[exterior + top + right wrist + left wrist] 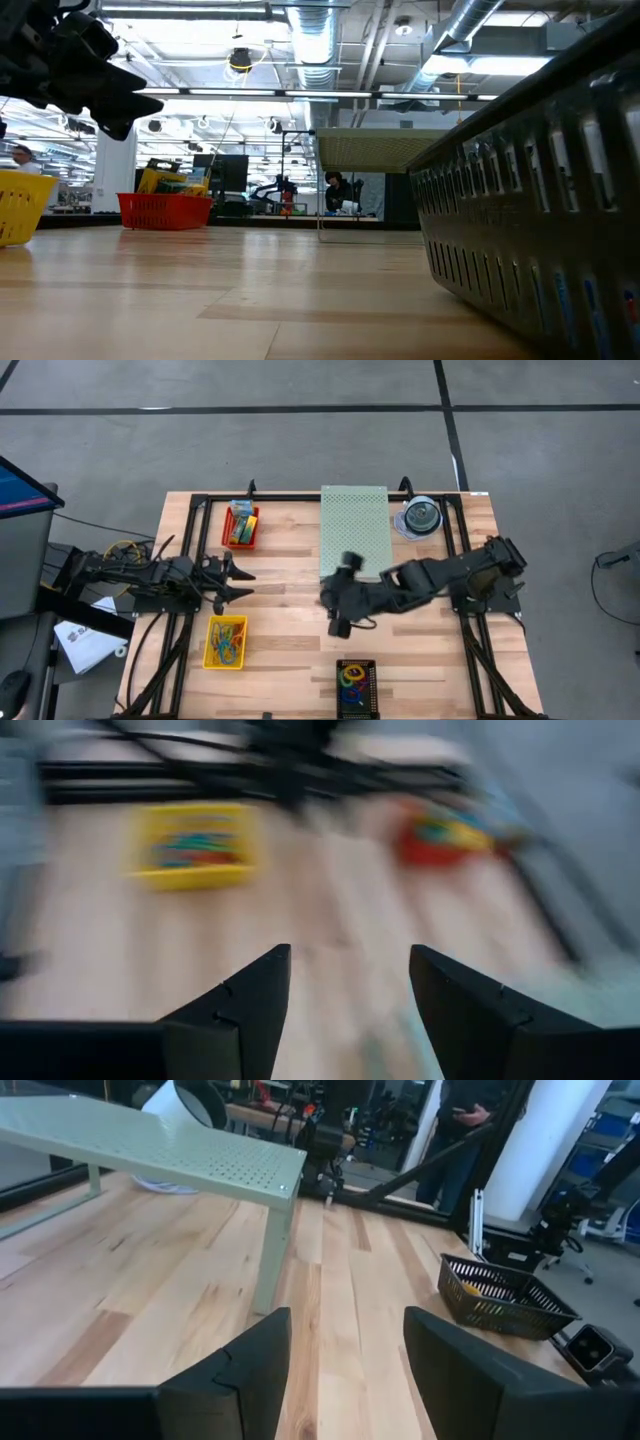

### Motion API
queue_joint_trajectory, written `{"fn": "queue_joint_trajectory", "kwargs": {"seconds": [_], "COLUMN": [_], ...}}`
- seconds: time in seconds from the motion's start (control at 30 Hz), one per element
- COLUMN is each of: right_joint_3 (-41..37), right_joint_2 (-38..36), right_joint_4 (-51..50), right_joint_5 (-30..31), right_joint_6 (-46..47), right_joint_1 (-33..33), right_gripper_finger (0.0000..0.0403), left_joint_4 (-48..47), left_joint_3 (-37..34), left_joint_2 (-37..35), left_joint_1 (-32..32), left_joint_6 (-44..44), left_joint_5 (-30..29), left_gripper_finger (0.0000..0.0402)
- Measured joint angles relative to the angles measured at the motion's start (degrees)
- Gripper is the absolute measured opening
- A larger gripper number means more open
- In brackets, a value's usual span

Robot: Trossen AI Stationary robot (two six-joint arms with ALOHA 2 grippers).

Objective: Pick & Place Office Desk Supplies
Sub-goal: Return to Home Position

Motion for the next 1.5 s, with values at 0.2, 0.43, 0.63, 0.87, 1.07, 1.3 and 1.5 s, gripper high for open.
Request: {"fn": "queue_joint_trajectory", "kwargs": {"seconds": [0.2,0.43,0.63,0.87,1.07,1.3,1.5], "right_joint_3": [0.0,-17.3,-45.6,-67.6,-80.7,-93.3,-101.9], "right_joint_2": [-0.1,-13.6,-30.7,-49.0,-62.6,-75.2,-83.8], "right_joint_4": [8.7,22.9,43.4,52.1,53.4,55.0,56.9], "right_joint_5": [-20.5,-23.6,-22.0,-17.7,-17.2,-17.1,-17.2], "right_joint_6": [-15.2,-20.6,-16.7,-13.0,-10.6,-9.8,-8.7], "right_joint_1": [-3.0,-2.1,-1.7,-1.5,-1.2,-0.8,-2.5], "right_gripper_finger": [0.0202,0.0202,0.0202,0.0202,0.0202,0.0202,0.0202], "left_joint_4": [0.1,0.3,0.5,0.5,0.5,0.5,0.5], "left_joint_3": [0.0,0.1,0.1,0.1,0.1,0.1,0.1], "left_joint_2": [1.1,1.5,1.5,1.5,1.5,1.5,1.5], "left_joint_1": [0.0,0.0,0.0,0.0,0.0,0.0,0.0], "left_joint_6": [0.0,0.0,0.0,0.0,0.0,0.0,0.0], "left_joint_5": [0.0,0.0,0.0,0.0,0.1,0.0,0.1], "left_gripper_finger": [0.019,0.019,0.019,0.019,0.019,0.019,0.019]}}
